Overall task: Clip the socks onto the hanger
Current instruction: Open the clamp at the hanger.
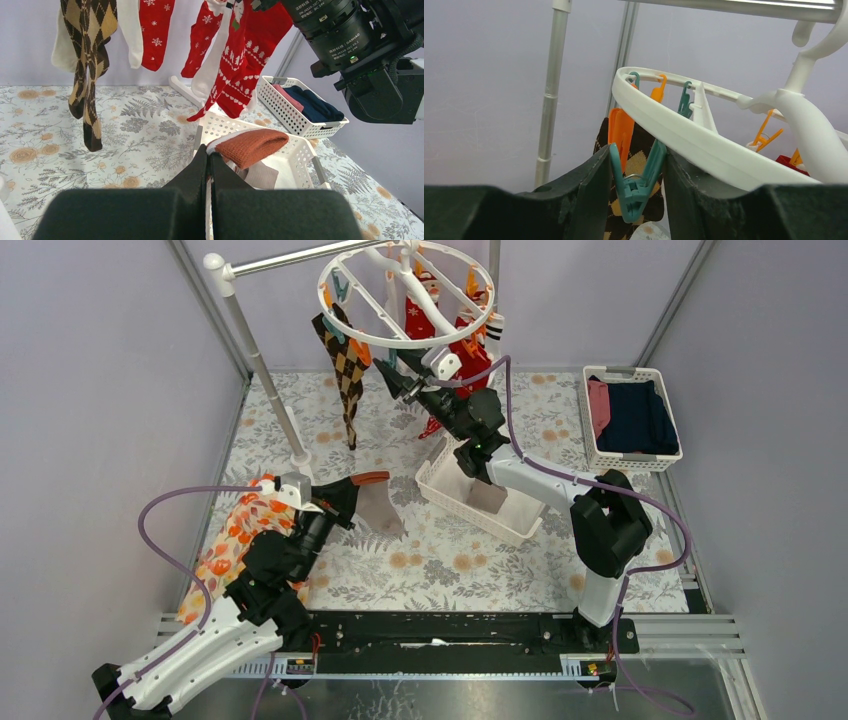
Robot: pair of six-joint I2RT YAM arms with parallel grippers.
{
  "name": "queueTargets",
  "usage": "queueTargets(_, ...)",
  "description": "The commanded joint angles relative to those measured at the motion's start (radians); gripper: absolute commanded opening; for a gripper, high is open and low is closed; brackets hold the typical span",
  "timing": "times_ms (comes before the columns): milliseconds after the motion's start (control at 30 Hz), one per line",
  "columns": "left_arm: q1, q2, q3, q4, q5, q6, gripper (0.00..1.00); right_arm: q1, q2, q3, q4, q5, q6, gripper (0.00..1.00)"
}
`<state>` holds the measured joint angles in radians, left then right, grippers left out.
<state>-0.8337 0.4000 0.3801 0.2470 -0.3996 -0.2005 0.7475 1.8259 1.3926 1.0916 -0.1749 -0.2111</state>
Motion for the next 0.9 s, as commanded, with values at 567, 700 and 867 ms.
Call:
queueTargets(567,0.04,0.135,0.09,0.09,0.028,0.003,0.0,-0.008,-0.074,0.047,-0.034,-0.01,0.104,0.14)
queueTargets(700,0.152,0.243,0.161,0.107,0.167,-0.04,0.0,-0.008,-0.09,0.076,-0.106,-0.026,0.159,0.12)
queueTargets(867,0.334,0.395,0.24,0.162,0.404,-0.138,0.0,-0.008,-0.102,0.112,-0.194,-0.018,0.219,0.1)
